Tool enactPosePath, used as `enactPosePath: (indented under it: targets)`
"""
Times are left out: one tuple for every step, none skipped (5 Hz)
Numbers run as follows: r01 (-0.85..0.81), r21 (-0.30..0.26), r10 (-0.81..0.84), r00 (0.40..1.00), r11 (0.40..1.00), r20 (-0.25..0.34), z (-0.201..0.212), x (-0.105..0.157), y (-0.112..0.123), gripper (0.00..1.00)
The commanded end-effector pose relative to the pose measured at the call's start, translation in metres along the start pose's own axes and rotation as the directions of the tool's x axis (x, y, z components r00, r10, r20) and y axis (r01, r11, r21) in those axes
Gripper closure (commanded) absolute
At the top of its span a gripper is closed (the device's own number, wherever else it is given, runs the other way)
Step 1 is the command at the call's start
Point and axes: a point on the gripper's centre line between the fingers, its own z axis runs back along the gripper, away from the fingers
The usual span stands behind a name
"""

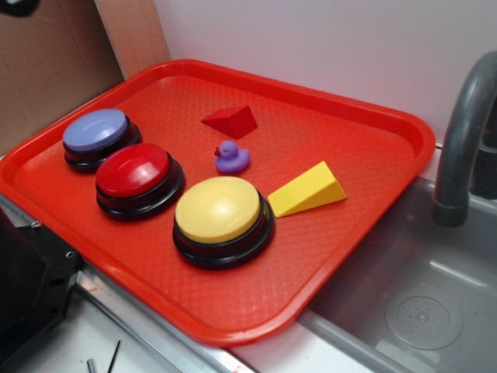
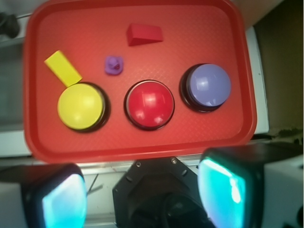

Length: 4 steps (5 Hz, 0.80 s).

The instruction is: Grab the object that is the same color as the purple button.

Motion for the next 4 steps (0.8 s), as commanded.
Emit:
enactPosePath:
  targets:
    - [-0.155,0.011,0.155,0.987,0.988,0.039,-0.017,0.023,-0.008,0.00]
    - [-0.244,-0.008,0.244,0.969,0.970,0.029,-0.047,0.045,-0.012,0.00]
    - [-0.235,-0.043,0.236,0.972,0.971,0.003,-0.070,0.062,-0.016,0.00]
    - [-0.268,-0.058,0.268,0.963,0.962,-0.003,-0.090,0.077,-0.017,0.00]
